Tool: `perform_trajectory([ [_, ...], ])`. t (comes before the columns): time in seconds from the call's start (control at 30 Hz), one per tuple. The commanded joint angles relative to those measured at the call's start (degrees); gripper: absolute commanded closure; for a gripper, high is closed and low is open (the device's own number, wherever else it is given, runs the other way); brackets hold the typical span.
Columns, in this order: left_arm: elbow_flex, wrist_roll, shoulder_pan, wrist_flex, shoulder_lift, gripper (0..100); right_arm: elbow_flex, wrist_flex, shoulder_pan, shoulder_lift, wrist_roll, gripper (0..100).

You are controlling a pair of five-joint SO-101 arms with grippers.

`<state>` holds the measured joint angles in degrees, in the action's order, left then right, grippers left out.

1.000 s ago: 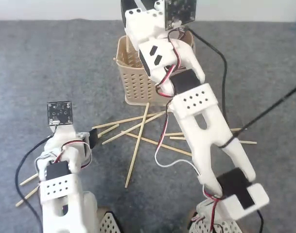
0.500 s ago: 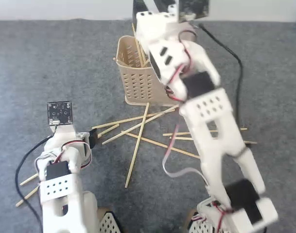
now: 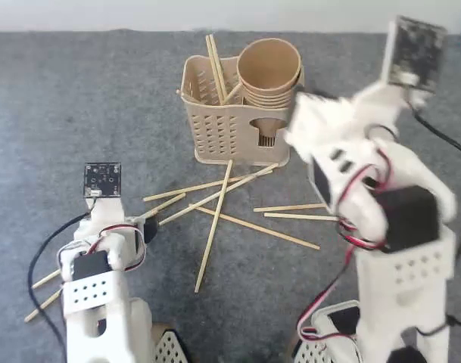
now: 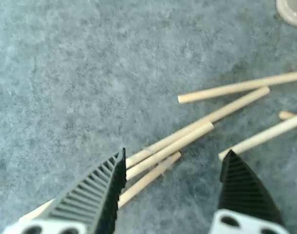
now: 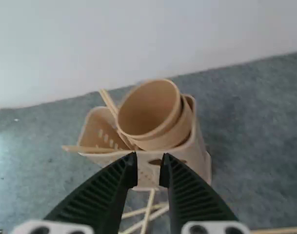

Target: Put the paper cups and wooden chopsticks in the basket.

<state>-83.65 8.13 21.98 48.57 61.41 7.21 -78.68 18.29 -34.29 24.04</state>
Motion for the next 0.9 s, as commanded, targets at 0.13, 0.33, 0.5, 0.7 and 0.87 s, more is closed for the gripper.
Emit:
perform_trajectory([
  [0.13, 5.7, 5.2, -0.7, 7.0, 0.5, 70, -12.7, -9.8, -10.8, -14.1, 0.4, 98.7],
  [0.33, 13.1, 5.8, -0.8, 16.3, 0.5, 70, -37.7, 0.5, -16.7, -28.8, -7.1, 99.1],
  [0.5, 17.6, 10.1, -0.8, 22.2, 0.5, 70, -64.4, 17.2, -23.3, -38.7, -9.6, 99.1],
  [0.7, 21.6, 15.0, -1.8, 27.3, 0.5, 70, -84.7, 27.1, -24.2, -47.4, -9.8, 99.1],
  [0.87, 22.1, 15.0, -7.7, 29.8, 0.4, 70, -92.0, 27.8, -24.0, -52.0, -9.8, 99.1],
])
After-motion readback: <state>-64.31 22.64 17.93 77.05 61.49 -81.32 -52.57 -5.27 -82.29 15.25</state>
